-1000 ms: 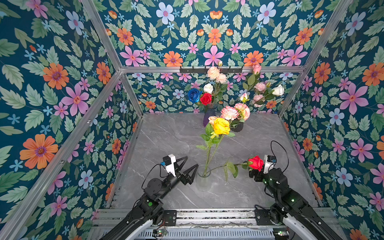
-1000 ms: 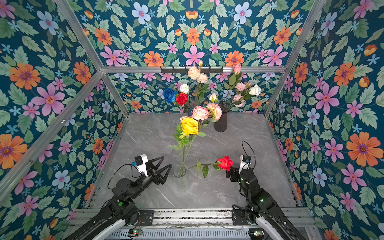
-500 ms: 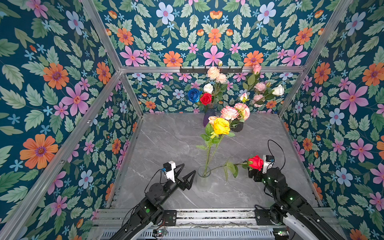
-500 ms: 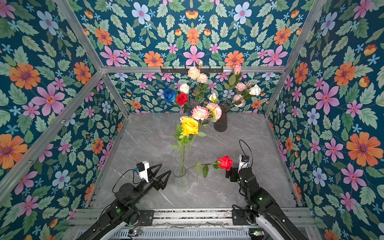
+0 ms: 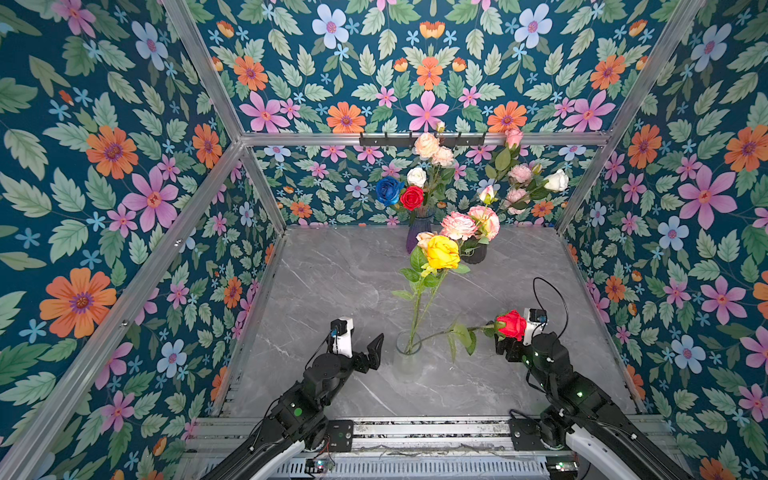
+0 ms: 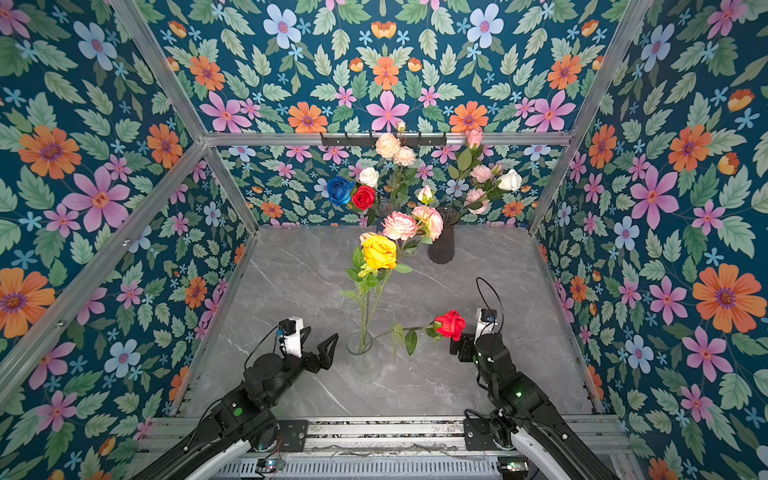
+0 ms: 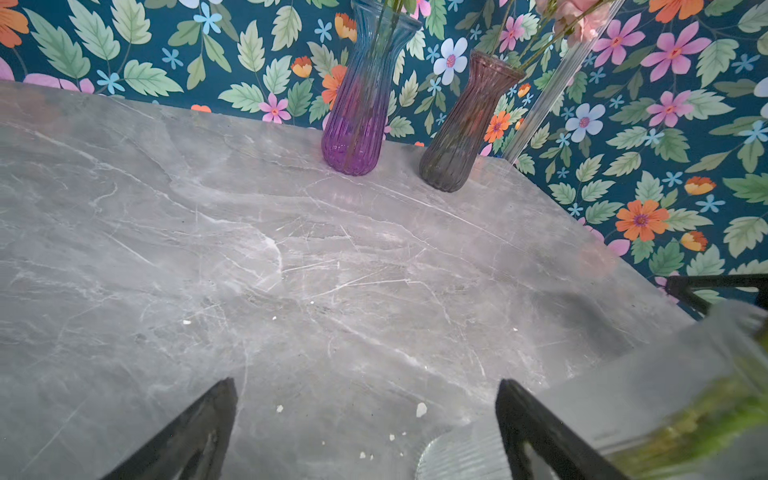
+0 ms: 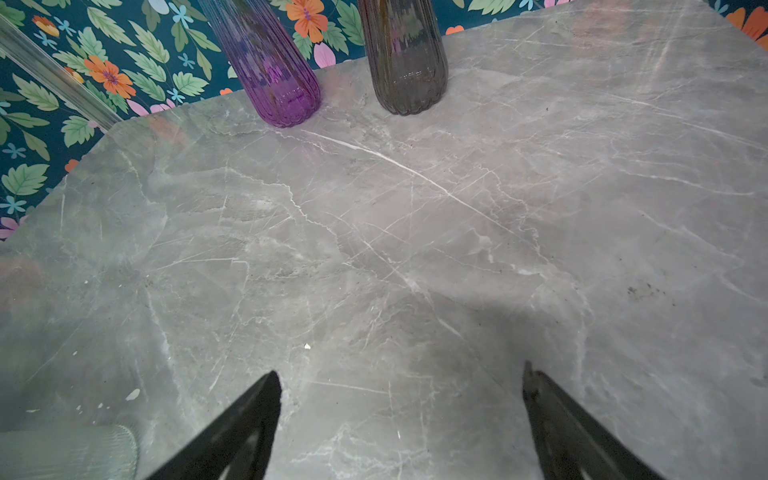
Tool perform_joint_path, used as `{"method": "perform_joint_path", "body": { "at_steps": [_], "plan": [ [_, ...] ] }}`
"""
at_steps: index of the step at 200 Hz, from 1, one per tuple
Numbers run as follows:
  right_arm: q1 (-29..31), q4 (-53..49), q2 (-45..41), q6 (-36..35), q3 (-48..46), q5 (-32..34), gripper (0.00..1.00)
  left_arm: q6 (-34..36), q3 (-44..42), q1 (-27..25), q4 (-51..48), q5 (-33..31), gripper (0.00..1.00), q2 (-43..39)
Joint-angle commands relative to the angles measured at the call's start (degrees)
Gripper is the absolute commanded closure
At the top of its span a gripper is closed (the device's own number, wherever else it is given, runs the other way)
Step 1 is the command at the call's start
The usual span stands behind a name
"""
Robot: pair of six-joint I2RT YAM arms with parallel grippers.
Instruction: Arrange the flowers into the vase
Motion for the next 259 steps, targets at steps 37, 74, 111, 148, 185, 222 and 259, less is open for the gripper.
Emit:
{"method": "perform_joint_path", "body": {
  "at_steps": [37, 74, 111, 148, 185, 222, 259],
  "plan": [
    [0.06, 1.45, 0.11, -0.59, 0.45, -0.57, 0.08, 4.07, -0.13, -2.33, -0.46, 2.29, 0.03, -8.15],
    [0.05, 1.53, 0.12, -0.59, 0.39, -0.57, 0.08, 5.79, -0.24, -3.04, 0.77, 9.10, 0.00, -14.50],
    [0.06, 1.44, 0.07, -0.59, 0.42, -0.57, 0.08, 6.66, 1.32, -3.31, 4.35, 13.83, 0.00, -15.25],
    [0.01, 1.44, -0.18, -0.59, 0.36, -0.64, 0.08, 6.44, 3.83, -3.31, 6.46, 17.48, 0.00, -13.80],
    [0.04, 1.42, -0.13, -0.59, 0.37, -0.57, 0.08, 5.92, 3.09, -3.48, 8.92, 20.38, 0.00, -7.19],
    [0.01, 1.25, -0.43, -0.58, 0.35, -0.49, 0.08, 7.20, 2.05, -4.92, 12.47, 20.84, 0.00, -2.80],
    [0.05, 1.20, -0.40, -0.59, 0.34, -0.48, 0.08, 9.05, 1.68, -6.62, 17.84, 25.92, 0.00, 3.59]
  ]
}}
